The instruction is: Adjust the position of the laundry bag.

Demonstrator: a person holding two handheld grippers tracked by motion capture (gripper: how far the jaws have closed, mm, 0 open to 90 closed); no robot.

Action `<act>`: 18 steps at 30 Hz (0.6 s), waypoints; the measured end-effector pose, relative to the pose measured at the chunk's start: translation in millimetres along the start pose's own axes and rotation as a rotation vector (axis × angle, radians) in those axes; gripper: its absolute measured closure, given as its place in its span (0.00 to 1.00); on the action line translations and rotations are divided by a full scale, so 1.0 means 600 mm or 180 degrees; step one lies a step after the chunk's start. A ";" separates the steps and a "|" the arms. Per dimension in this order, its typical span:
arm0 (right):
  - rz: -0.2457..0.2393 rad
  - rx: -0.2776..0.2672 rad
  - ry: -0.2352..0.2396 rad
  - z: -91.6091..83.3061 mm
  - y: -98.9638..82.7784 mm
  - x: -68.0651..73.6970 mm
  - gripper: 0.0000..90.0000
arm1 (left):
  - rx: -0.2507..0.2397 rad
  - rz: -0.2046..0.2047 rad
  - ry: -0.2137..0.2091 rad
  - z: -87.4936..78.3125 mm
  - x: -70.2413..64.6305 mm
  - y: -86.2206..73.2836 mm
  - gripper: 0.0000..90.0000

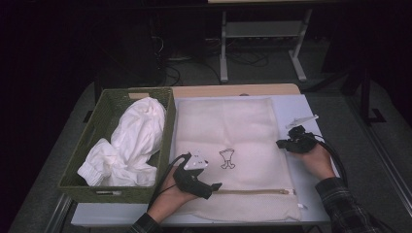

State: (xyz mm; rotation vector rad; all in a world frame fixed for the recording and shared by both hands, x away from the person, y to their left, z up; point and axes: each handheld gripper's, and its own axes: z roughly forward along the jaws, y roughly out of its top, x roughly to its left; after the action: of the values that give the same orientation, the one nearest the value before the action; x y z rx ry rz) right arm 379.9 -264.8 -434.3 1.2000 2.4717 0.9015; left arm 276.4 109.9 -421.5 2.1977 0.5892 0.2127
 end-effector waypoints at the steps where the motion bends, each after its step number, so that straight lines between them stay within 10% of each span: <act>1: 0.0022 0.0004 -0.0009 -0.001 0.000 -0.001 0.97 | -0.0004 -0.0005 -0.0001 0.000 0.000 0.000 0.14; 18: 0.0076 0.0004 -0.0160 -0.009 -0.005 -0.017 0.97 | -0.0003 -0.0011 -0.0004 0.001 0.000 0.000 0.14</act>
State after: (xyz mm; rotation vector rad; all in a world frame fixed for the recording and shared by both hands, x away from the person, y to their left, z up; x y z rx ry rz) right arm 381.8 -276.2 -432.8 1.2395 2.4240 0.8653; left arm 276.6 109.9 -421.9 2.1954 0.5921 0.2096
